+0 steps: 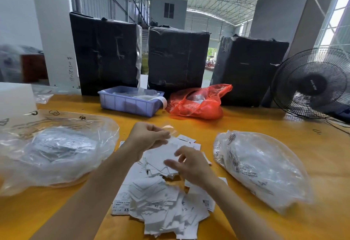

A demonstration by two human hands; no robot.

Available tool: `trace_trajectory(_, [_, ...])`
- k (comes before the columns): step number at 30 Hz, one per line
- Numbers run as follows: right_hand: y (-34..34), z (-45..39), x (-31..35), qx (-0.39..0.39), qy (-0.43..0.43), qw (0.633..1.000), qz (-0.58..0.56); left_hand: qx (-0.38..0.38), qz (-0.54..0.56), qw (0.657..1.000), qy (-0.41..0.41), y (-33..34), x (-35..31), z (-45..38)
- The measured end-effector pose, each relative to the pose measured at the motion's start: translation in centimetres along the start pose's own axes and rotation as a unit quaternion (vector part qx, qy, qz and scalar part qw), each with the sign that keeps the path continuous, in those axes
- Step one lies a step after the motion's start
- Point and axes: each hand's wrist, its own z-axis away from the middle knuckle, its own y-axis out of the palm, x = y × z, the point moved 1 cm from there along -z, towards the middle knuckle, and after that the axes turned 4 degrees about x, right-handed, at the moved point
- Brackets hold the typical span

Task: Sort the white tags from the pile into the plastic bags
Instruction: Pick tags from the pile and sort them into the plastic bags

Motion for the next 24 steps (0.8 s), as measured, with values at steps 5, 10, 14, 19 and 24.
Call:
trace_trajectory(5, [1.5,-0.4,0.1,0.013,-0.009,0.994,0.11,-0.018,0.006,1.0,0.013,0.0,0.2,-0.3])
trace_trajectory(10, [-0.4,-0.4,-1.0,0.039,-0.028,0.999,0.002,-0.014,0.029,0.999,0.006,-0.2,0.4,-0.3])
trace_trajectory(14, [-1.0,-0.2,-2.0,0.063,0.0,0.996,-0.058,-0.018,0.023,1.0,-0.002,-0.1,0.4,-0.2])
trace_trajectory(19, [-0.7,-0.3,-2.0,0.028,-0.035,0.999,-0.03,-0.021,0.015,1.0,-0.002,-0.3,0.3,0.0])
trace_trajectory(24, [-0.2,-0.4,-1.2,-0.048,-0.068,0.996,0.005,-0.017,0.019,1.0,0.0,-0.2,0.3,0.0])
